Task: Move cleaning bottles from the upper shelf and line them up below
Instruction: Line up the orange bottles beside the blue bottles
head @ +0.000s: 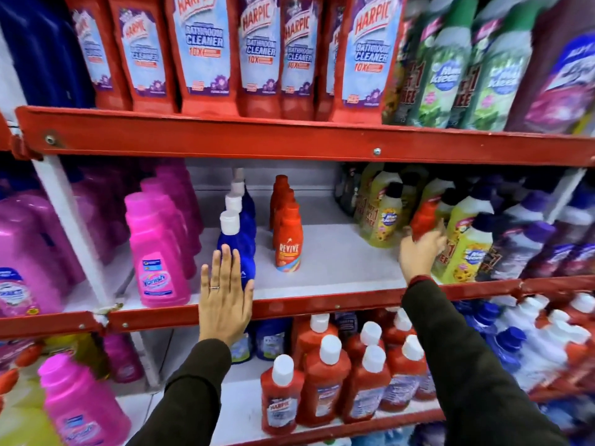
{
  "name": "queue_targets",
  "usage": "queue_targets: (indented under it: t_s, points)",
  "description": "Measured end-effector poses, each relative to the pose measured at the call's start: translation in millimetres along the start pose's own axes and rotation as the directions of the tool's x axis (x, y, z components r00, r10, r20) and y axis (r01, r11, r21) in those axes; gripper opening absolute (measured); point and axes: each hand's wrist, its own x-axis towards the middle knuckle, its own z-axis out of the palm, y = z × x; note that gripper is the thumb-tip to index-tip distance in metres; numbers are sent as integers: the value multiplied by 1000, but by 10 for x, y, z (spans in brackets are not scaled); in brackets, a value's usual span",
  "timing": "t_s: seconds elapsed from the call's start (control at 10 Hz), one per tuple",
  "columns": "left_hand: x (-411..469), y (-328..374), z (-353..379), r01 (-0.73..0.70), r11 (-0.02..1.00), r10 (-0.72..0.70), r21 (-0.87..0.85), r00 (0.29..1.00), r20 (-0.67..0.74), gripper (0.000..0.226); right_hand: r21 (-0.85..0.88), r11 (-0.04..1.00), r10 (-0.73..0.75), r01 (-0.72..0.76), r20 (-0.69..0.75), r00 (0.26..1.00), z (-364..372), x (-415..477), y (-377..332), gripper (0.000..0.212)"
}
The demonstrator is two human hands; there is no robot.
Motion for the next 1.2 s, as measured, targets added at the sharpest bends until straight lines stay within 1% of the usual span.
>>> queue_targets:
  t_s: [0.1, 0.2, 0.3, 0.4, 0.5, 0.6, 0.8, 0.9, 1.0, 1.1, 1.2]
  points:
    - [-4, -18, 13, -12, 1000, 12, -7, 1000, -18, 89, 44, 998, 36, -37, 20, 999, -6, 248, 62, 68]
    - [-10, -27, 19, -26, 1000, 25, -9, 1000, -18, 82, 31, 998, 60, -61, 39, 997, -30, 346, 73, 52]
    - [-9, -25, 14, -24, 1000, 25, 6, 1000, -5, 87, 43, 998, 44, -45, 27, 999, -76, 390, 88, 44]
    - [-7, -22, 2, -20, 1000, 20, 3, 1000, 4, 87, 63, 998, 24, -26, 35, 999, -134, 330, 74, 43]
    - [-7, -21, -6, -16, 1000, 16, 4, 1000, 11, 87, 71, 997, -32, 30, 41, 999, -171, 130, -30, 43]
    - [-2, -20, -7, -15, 1000, 15, 17, 1000, 14, 87, 98, 993, -80, 71, 92, 993, -170, -143, -151, 48]
    - [18, -2, -29, -10, 1000, 10, 30, 1000, 14, 88, 123, 974, -208, 188, 179, 961, 18, -771, -413, 45]
    - [24, 8, -42, -17, 999, 17, 35, 1000, 11, 88, 178, 964, -236, 199, 223, 946, 165, -1072, -545, 40]
    - [35, 13, -54, -13, 999, 12, 30, 1000, 11, 88, 191, 953, -284, 235, 286, 915, 324, -1326, -655, 39]
    - [33, 8, -58, -16, 999, 15, 36, 1000, 13, 88, 162, 954, -293, 251, 353, 888, 471, -1487, -714, 45]
    - [35, 4, -61, -19, 999, 19, 31, 1000, 20, 88, 112, 953, -303, 282, 361, 882, 584, -1561, -718, 49]
